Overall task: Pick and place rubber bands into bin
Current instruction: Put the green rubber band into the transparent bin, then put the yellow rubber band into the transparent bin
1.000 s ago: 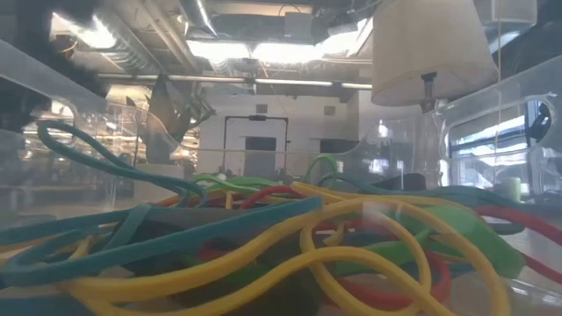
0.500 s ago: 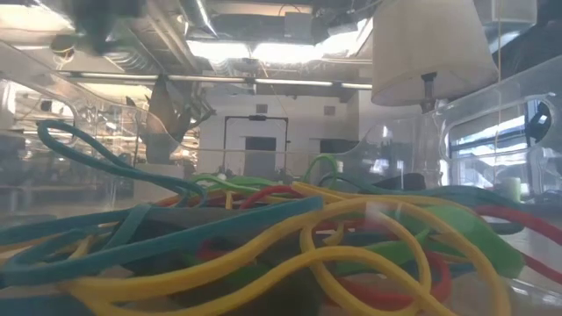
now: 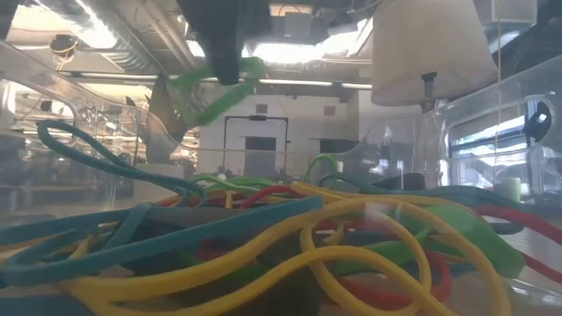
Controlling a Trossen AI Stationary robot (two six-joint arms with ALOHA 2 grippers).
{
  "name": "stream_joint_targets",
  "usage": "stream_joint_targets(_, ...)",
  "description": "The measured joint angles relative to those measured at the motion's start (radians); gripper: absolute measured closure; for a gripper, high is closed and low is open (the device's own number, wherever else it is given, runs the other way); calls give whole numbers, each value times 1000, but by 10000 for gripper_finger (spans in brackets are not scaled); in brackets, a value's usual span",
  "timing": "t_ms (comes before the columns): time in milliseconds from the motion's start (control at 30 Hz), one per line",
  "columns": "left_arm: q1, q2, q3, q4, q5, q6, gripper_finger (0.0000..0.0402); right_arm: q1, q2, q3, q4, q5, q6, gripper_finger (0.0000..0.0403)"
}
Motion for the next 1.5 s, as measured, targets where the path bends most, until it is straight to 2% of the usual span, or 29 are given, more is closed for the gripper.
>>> stream_joint_targets(133, 4, 0, -19, 69, 38, 8, 385, 0, 0, 0, 0, 0, 0, 396)
stream_joint_targets(467, 7, -4, -19, 49, 43, -30, 300, 0, 0, 0, 8, 0, 1, 396)
stream_joint_targets(600, 15, -41, -21, 42, 30, -67, 291, 0, 0, 0, 8, -1, 22, 396)
stream_joint_targets(833, 39, -167, -21, 45, -90, -41, 317, 0, 0, 0, 8, -1, 23, 396)
stream_joint_targets(1033, 89, -210, -21, 45, -97, 127, 389, 0, 0, 0, 8, -1, 21, 396)
stream_joint_targets(1200, 133, -212, -43, 61, -63, 276, 400, 0, 0, 0, 43, -1, 20, 396)
stream_joint_targets(1367, 158, -277, -193, 104, -62, 314, 400, 0, 26, 2, 96, 0, 25, 400)
stream_joint_targets(1500, 156, -430, -456, 293, -58, 304, 400, 0, 108, 53, 79, 48, 50, 401)
